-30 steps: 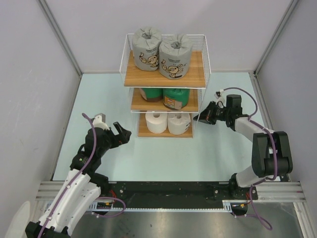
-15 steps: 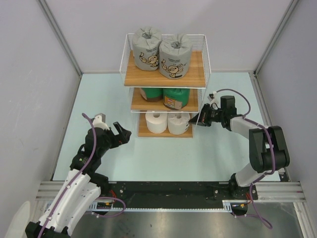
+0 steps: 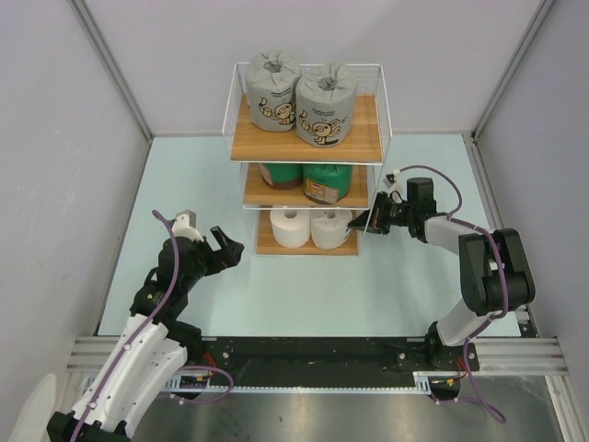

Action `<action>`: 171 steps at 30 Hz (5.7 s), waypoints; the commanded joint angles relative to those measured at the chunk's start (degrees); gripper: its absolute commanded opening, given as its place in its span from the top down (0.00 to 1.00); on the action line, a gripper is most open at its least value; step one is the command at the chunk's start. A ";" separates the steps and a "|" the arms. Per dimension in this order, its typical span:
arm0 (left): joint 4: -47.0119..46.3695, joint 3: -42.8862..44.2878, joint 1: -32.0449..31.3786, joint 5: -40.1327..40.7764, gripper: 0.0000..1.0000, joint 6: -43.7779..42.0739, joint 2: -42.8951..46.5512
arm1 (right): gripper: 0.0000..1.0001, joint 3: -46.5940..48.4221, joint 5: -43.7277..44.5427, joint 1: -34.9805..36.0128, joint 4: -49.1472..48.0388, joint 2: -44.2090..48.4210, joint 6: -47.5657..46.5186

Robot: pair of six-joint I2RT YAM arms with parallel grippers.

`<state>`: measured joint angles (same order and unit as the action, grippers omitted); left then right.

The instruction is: Place and organize the paper towels onto the shelf

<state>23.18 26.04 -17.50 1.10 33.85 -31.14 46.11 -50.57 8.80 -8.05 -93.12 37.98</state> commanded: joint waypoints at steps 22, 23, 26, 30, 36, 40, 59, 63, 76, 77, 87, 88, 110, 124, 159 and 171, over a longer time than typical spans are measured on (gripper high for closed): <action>-1.73 0.41 -0.26 -0.66 0.00 -0.62 -0.59 | 1.00 2.23 -0.06 0.43 -9.35 -3.82 5.26; -1.73 0.41 -0.26 -0.66 0.00 -0.71 -0.68 | 1.00 2.15 0.03 0.43 -9.78 -3.91 5.53; -1.65 0.41 -0.26 -0.66 0.00 -0.71 -0.68 | 1.00 2.14 -0.32 0.52 -10.92 -4.52 6.49; -1.65 0.50 -0.26 -0.66 0.00 -0.71 -0.59 | 1.00 2.23 -0.15 0.34 -10.23 -4.00 6.32; 0.46 1.90 -0.26 1.17 0.00 -0.53 -0.07 | 1.00 2.23 3.45 -2.73 -2.68 2.06 2.55; 3.71 4.45 -0.26 4.60 0.05 -0.27 1.25 | 1.00 2.23 7.31 -5.63 2.85 8.28 1.49; 4.07 26.32 -0.26 7.25 1.00 -3.52 -4.36 | 1.00 15.40 28.34 -11.79 16.05 26.42 -0.36; 3.02 33.01 -0.26 7.60 1.00 -5.45 -8.41 | 1.00 21.47 22.63 -11.79 15.70 24.22 -0.01; -3.66 44.97 0.44 -0.29 1.00 -10.56 -18.87 | 1.00 29.04 -2.87 -9.77 6.20 19.82 3.60; -3.93 45.32 1.23 -1.01 1.00 -10.21 -19.31 | 1.00 29.56 -2.96 -9.33 7.17 20.17 2.90; -8.50 43.65 11.51 -18.32 1.00 -3.79 -23.27 | 1.00 30.18 -4.36 -5.81 13.94 21.58 -1.59; -9.63 43.39 13.26 -19.72 1.00 -3.26 -23.88 | 1.00 30.27 -4.63 -5.72 14.03 21.67 -1.76; -18.08 45.32 16.71 -39.42 1.00 2.45 -33.72 | 1.00 31.15 -13.85 -0.54 18.26 18.94 -5.63; -19.93 47.87 16.71 -40.56 1.00 2.37 -37.50 | 1.00 31.15 -18.25 -0.71 8.67 13.06 1.04; -22.92 49.10 16.62 -42.32 1.00 4.30 -42.51 | 1.00 31.06 -17.81 0.17 -1.97 7.52 8.52; -21.16 53.67 12.76 -39.95 1.00 2.19 -47.61 | 1.00 31.06 -18.16 0.17 -1.97 7.43 8.61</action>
<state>2.72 75.96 -3.09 -39.16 36.49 -78.02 74.72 -68.38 8.36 -7.62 -85.38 46.13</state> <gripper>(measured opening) 0.005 0.008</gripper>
